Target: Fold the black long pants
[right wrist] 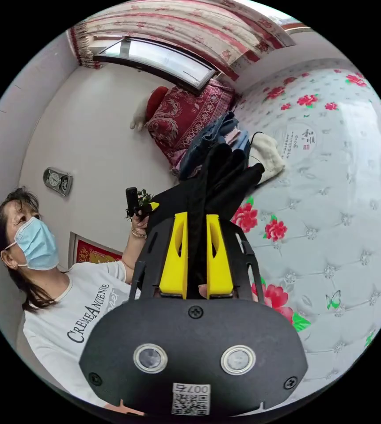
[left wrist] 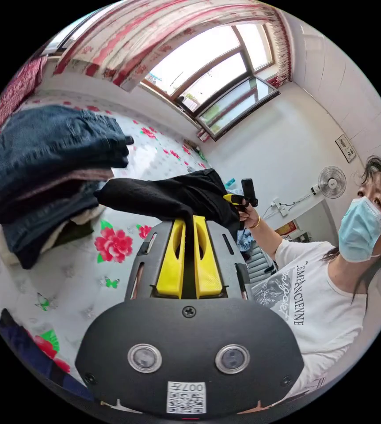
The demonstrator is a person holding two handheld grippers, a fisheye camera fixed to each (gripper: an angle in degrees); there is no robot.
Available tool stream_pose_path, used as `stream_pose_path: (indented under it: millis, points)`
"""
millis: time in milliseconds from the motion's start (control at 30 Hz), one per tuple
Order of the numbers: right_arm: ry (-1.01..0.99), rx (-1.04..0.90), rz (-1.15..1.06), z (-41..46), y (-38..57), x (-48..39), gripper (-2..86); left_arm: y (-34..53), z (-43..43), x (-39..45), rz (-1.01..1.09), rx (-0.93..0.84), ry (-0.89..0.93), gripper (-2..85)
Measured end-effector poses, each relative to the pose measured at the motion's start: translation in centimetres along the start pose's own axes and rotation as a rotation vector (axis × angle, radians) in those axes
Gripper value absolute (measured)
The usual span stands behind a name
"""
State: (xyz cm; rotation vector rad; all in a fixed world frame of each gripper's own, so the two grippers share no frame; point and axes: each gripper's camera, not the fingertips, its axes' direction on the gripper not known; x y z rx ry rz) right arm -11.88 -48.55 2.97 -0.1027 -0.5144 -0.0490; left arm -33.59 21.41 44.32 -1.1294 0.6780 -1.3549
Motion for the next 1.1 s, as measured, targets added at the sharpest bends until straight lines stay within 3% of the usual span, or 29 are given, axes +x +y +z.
stream_pose_path:
  millis: [67, 167, 267, 333, 367, 433, 633, 733, 867, 1000, 1100]
  points:
    - [-0.030, 0.048, -0.076, 1.5, -5.8, -2.7, 4.2, -3.1, -4.1, -0.7, 0.011, 0.072, -0.122, 1.0]
    - [-0.048, 0.093, -0.095, 6.6, -14.5, -4.0, 4.1, -6.9, -8.4, -5.9, -0.161, 0.210, -0.302, 2.5]
    - [0.030, 0.090, 0.016, 14.3, -20.5, -0.6, 4.0, -7.4, -7.3, -9.8, -0.271, 0.239, -0.526, 4.9]
    - [0.102, 0.032, 0.131, 19.8, -22.7, 3.6, 3.9, -6.8, -2.3, -14.7, -0.345, 0.132, -0.787, 6.1]
    - [0.175, 0.015, 0.204, 22.7, -23.3, 6.1, 3.9, -6.2, 0.5, -18.0, -0.422, 0.027, -0.822, 6.3]
    - [0.265, 0.034, 0.238, 24.9, -23.4, 8.1, 4.1, -5.2, 3.2, -20.4, -0.410, -0.013, -0.807, 8.1]
    - [0.144, 0.112, 0.150, 22.1, -21.8, 8.9, 4.0, -4.1, 5.1, -18.6, -0.306, 0.066, -0.910, 9.3]
    - [0.259, 0.103, -0.016, 18.9, -16.9, 6.6, 3.9, -1.1, 5.3, -14.9, -0.247, 0.132, -0.980, 7.3]
    - [0.765, -0.157, -0.180, 18.6, -2.5, 5.1, 3.4, 6.2, 9.2, -9.6, -0.118, 0.069, -1.020, 7.5]
    - [1.062, -0.543, -0.104, 19.9, 16.1, 7.1, 1.6, 18.6, 20.3, -6.7, -0.158, -0.248, -0.910, 6.0]
    - [1.198, -0.656, -0.090, 20.0, 26.1, 5.2, 0.5, 26.9, 28.0, -4.4, -0.309, -0.421, -0.693, 3.9]
